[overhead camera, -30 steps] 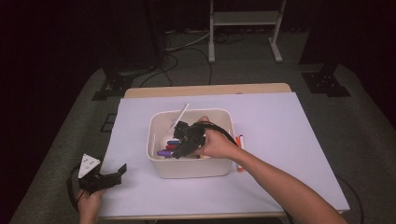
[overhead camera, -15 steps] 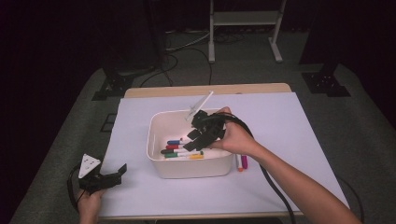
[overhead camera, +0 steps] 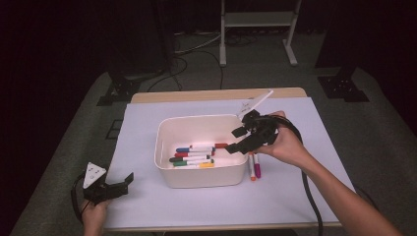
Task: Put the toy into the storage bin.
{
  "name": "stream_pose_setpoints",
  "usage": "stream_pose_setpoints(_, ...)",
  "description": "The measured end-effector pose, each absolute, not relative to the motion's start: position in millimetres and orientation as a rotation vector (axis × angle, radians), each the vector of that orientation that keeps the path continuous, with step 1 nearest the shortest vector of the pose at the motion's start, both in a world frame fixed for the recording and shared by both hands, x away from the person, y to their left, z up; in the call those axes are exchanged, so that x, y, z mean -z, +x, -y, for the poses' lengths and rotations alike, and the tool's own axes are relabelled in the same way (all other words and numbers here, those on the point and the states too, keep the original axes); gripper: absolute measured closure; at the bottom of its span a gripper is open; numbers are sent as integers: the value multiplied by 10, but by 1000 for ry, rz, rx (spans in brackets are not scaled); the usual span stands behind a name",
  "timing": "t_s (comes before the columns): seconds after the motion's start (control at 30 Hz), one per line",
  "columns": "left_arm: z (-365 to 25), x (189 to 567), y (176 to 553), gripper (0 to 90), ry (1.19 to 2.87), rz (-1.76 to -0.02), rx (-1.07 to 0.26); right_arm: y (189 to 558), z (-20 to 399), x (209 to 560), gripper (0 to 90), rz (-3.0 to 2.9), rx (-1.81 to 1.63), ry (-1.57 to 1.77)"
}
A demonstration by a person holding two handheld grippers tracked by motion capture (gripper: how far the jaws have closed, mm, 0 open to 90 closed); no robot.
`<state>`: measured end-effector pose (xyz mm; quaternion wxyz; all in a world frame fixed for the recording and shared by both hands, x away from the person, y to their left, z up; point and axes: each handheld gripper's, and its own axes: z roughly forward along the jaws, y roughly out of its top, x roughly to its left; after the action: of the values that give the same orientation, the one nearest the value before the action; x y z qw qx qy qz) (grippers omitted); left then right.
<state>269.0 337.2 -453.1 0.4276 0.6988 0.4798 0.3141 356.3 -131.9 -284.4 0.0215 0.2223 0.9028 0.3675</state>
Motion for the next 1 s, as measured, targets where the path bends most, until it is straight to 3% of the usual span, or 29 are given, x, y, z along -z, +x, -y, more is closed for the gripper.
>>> stream_pose_setpoints(0.53,-3365,4533,2687,0,1743,-1197,-789,3557,2105,3167,327,-2690,-1162,937)
stream_pose_setpoints(1.0,-3365,4533,2686,0,1747,-1195,-792,3729,2301,3884,317,-2681,-1037,1117)
